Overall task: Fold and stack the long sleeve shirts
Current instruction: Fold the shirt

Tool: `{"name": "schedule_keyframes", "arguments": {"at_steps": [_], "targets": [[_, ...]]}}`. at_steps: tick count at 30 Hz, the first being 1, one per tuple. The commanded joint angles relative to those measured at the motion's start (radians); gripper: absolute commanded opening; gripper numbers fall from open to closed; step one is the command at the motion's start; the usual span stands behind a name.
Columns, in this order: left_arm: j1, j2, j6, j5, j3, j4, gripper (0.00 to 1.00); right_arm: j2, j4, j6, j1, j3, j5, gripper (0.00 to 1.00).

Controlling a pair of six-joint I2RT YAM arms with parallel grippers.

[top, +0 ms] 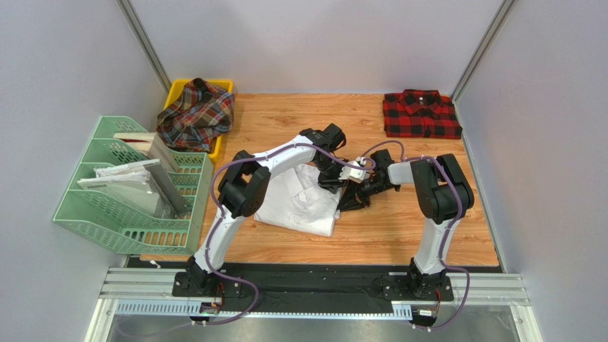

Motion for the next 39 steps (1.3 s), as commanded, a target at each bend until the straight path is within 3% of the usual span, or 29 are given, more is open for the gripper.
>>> {"name": "schedule_keyframes", "arguments": {"at_steps": [1,5,7,8,11,12,28,39], "targets": [[-0.007,0.007,0.038,0.044,0.036,-0.047,0.48,0.004,0.014,0.015,0.021,-0.015,0.036,0.17],[-0.018,0.021,0.03,0.029,0.038,-0.058,0.48,0.01,0.021,0.019,0.022,-0.019,0.04,0.1],[-0.021,0.028,0.012,0.02,0.045,-0.049,0.42,0.012,0.027,0.022,0.023,-0.018,0.043,0.03],[-0.02,0.035,-0.013,0.017,0.056,-0.041,0.28,0.012,0.027,0.022,0.023,-0.018,0.043,0.01],[-0.02,0.036,-0.042,-0.003,0.067,-0.012,0.01,0.004,0.026,0.026,0.021,-0.013,0.034,0.0],[-0.017,0.032,-0.068,-0.009,0.068,0.0,0.0,0.003,0.026,0.029,0.022,-0.01,0.027,0.0],[0.017,-0.018,-0.163,-0.066,0.102,0.055,0.0,-0.048,-0.049,0.107,0.101,0.038,-0.015,0.0],[0.028,-0.033,-0.16,-0.08,0.042,0.098,0.0,0.013,-0.228,-0.063,0.099,0.067,0.076,0.0]]}}
